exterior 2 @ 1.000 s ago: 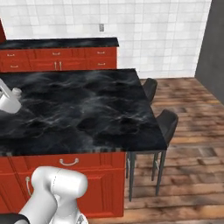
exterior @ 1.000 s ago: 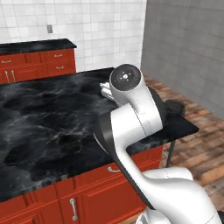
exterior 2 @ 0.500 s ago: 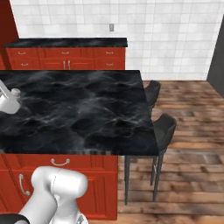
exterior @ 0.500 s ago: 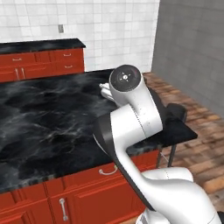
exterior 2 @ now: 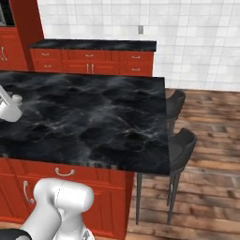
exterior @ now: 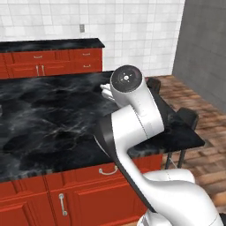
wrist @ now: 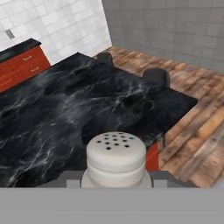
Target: Move the mustard and shaker from the cabinet to the dining counter.
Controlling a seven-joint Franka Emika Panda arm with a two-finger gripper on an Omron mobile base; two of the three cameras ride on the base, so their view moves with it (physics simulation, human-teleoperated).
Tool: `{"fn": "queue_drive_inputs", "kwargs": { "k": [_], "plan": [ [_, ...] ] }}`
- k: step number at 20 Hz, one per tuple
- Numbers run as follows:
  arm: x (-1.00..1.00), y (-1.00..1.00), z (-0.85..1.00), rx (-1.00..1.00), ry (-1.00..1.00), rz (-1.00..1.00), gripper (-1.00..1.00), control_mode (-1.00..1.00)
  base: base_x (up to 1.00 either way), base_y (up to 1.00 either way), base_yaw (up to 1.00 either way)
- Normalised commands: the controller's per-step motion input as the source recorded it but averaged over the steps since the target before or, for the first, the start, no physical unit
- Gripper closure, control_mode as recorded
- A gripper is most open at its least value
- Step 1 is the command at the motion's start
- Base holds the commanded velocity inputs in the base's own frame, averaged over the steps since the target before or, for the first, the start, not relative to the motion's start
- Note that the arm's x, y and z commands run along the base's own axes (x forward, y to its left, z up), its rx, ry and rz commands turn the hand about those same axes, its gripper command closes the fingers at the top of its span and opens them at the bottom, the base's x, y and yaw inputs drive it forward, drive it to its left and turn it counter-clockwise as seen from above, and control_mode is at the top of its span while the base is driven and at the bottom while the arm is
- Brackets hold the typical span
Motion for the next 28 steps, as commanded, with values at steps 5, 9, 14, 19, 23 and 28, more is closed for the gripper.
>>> {"fn": "queue_drive_inputs", "kwargs": {
  "k": [5,9,14,19,23,28],
  "plan": [
    [0.00,0.00,0.00,0.00,0.00,0.00,1.00,1.00,0.20,-0.51,0.11],
    [0.00,0.00,0.00,0.00,0.00,0.00,1.00,1.00,0.19,-0.58,0.02],
    [0.00,0.00,0.00,0.00,0.00,0.00,1.00,1.00,0.40,-0.45,0.07],
    [0.00,0.00,0.00,0.00,0.00,0.00,1.00,1.00,0.67,-0.24,0.15],
    [0.00,0.00,0.00,0.00,0.00,0.00,1.00,1.00,0.31,-0.18,0.09],
    [0.00,0.00,0.00,0.00,0.00,0.00,1.00,1.00,0.00,0.00,0.00]
  ]
}}
